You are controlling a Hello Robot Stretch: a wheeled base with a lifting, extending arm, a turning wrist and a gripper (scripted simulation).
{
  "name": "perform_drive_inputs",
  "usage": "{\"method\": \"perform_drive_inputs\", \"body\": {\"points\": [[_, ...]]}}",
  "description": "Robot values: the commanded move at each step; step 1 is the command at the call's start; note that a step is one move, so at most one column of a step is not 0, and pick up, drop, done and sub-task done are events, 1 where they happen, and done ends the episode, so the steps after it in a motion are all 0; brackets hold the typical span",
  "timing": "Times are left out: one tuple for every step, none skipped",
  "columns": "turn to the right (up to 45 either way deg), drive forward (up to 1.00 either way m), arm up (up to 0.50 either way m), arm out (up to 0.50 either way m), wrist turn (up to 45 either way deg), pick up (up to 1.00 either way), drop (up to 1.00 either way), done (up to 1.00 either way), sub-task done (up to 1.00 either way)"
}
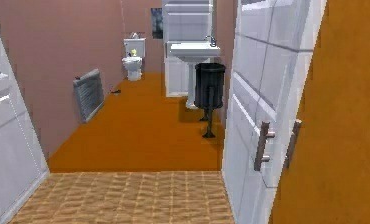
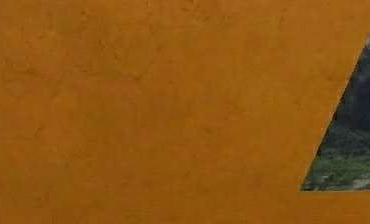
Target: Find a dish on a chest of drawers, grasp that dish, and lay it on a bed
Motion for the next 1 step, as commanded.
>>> {"method": "perform_drive_inputs", "body": {"points": [[-12.0, 0.00, 0.00, 0.00, 0.0, 0.00, 0.00, 0.00, 0.00]]}}
